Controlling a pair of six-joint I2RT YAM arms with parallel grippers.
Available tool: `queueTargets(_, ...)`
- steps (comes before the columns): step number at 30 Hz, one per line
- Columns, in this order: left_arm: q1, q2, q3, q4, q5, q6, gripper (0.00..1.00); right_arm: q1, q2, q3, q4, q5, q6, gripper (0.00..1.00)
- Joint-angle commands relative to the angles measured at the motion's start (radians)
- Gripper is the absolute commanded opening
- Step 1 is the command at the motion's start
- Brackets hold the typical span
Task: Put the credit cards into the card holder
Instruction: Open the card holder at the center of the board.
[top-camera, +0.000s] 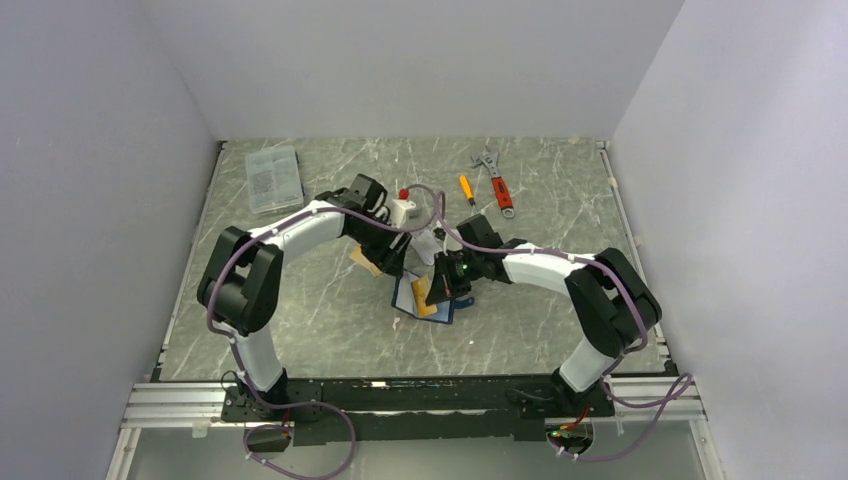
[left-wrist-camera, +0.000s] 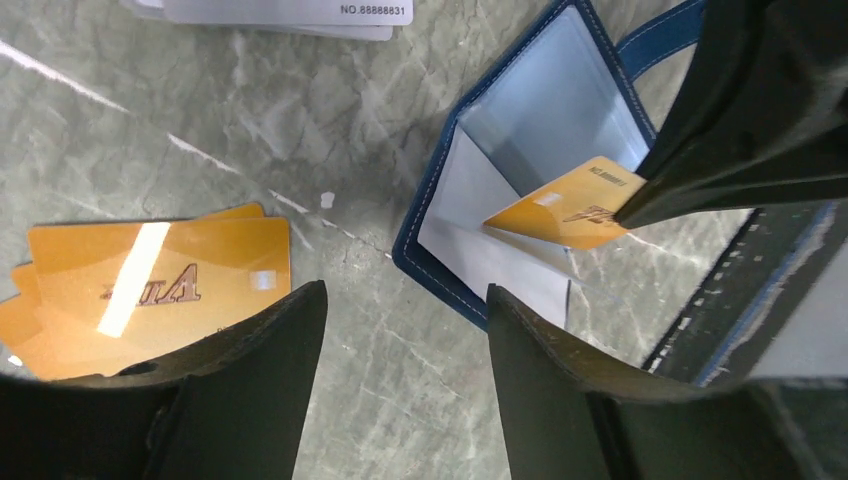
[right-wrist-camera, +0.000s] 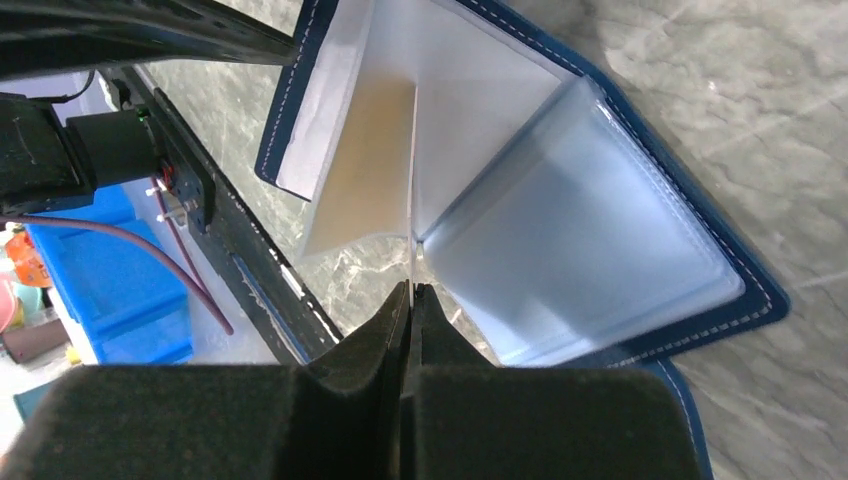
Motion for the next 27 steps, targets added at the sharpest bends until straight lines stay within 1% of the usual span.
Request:
queueTargets(1,0.051,-0.011,0.019,-0.021,0.212,-0.041,0.67,0.009,0.026,0.017,0.113,-0.057,0.036,0.00)
queueTargets(5,0.078,-0.009,-0.005,-0.004,0.313,-0.063,0.70,0.015,0.047,0.024,0.125,-0.061,0.044,0.00)
queueTargets(8,0.079,0.003,-0.038,0.014,0.328,-0.076,0.70,0.018,0.063,0.024,0.135,-0.063,0.050,0.00)
queueTargets(12,0.078,0.018,-0.102,0.070,0.309,-0.119,0.68,0.017,0.076,0.019,0.151,-0.065,0.065,0.00)
queueTargets(14,0.077,0.029,-0.117,0.071,0.299,-0.125,0.67,0.018,0.080,0.014,0.162,-0.068,0.075,0.00)
queueTargets(19,0.073,0.059,-0.094,0.051,0.316,-0.126,0.67,0.019,0.099,0.017,0.170,-0.064,0.084,0.00)
queueTargets(24,0.071,0.065,-0.087,0.021,0.227,-0.095,0.64,0.020,0.109,0.001,0.178,-0.083,0.092,0.00)
queueTargets(27,0.075,0.065,-0.081,0.010,0.210,-0.084,0.62,0.019,0.104,-0.008,0.178,-0.099,0.076,0.00)
